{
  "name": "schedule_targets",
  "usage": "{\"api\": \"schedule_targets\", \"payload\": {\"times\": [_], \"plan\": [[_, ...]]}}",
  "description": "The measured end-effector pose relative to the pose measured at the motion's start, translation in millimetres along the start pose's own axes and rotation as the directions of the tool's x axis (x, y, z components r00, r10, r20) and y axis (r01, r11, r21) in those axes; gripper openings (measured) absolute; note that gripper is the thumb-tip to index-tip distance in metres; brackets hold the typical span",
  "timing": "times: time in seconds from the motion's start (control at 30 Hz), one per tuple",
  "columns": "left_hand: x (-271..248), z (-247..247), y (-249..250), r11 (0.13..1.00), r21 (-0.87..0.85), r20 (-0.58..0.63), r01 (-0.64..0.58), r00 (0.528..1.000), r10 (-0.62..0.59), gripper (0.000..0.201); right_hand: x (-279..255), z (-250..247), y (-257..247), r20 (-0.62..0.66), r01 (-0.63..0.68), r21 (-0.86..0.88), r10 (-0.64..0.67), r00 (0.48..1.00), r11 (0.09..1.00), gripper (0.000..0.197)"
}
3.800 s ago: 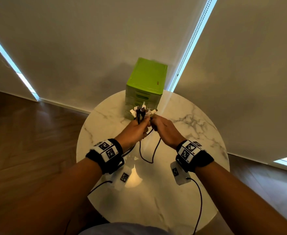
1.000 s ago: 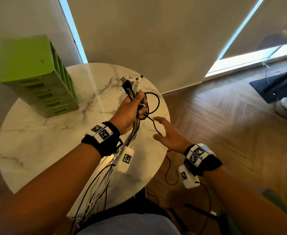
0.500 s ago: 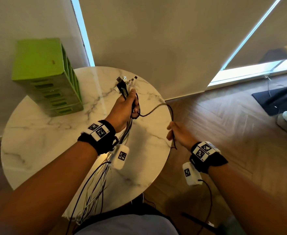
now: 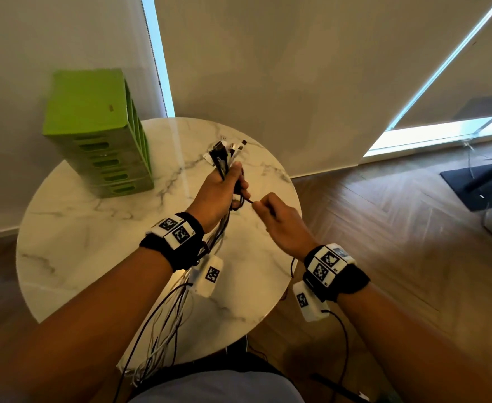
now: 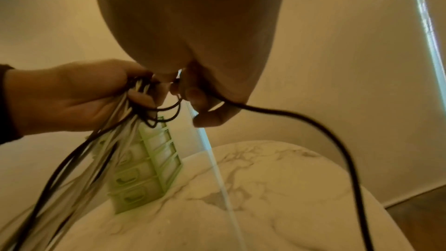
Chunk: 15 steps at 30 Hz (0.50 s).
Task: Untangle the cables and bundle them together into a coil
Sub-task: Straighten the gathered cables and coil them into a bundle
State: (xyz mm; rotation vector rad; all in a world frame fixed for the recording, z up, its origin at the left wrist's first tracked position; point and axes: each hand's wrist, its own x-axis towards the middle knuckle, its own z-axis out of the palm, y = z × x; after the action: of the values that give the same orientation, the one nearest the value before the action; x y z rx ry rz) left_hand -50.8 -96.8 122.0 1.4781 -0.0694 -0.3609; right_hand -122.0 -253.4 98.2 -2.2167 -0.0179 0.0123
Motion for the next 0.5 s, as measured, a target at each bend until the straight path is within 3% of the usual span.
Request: {"api": "schedule_targets", "payload": {"times": [0.13, 0.2, 0.27, 0.3, 0.33, 0.43, 0.5], "plan": [[4.0, -12.8, -1.9, 0.996, 0.087, -0.126, -0.023, 0.991, 0.034, 0.040, -0.6, -19.4, 12.1, -0.012, -0.068, 0.062, 0.069, 0.998, 0.996, 0.034], [2.9, -18.0, 1.5, 0.997, -0.072, -0.125, 0.001, 0.992, -0.010, 0.041, -0.2, -25.8, 34.6, -0.008, -0.214, 0.029, 0.214, 0.977, 0.976, 0.036], [-0.7, -22.1, 5.8, 0.976, -0.216, -0.096, 0.037, 0.994, -0.059, 0.041, 0.1, -26.6, 61.7, 0.083, -0.347, -0.113, 0.357, 0.930, 0.931, 0.026], [-2.4, -23.5, 6.7, 0.967, -0.248, -0.083, 0.052, 0.994, -0.075, 0.041, -1.9, -25.2, 68.5, 0.137, -0.381, -0.201, 0.411, 0.901, 0.902, 0.019], [-4.5, -24.7, 7.2, 0.963, -0.264, -0.069, 0.063, 0.994, -0.084, 0.040, -2.7, -21.0, 72.1, 0.169, -0.365, -0.270, 0.417, 0.893, 0.891, 0.026], [-8.8, -23.7, 6.4, 0.959, -0.271, -0.027, 0.086, 0.995, -0.097, 0.042, -3.7, -5.7, 44.6, 0.276, -0.072, -0.254, 0.143, 0.950, 0.965, 0.063], [-10.4, -22.6, 5.7, 0.959, -0.267, -0.007, 0.090, 0.995, -0.096, 0.043, -3.0, 5.6, 13.0, 0.379, 0.061, -0.141, -0.003, 0.925, 0.988, 0.068]]}}
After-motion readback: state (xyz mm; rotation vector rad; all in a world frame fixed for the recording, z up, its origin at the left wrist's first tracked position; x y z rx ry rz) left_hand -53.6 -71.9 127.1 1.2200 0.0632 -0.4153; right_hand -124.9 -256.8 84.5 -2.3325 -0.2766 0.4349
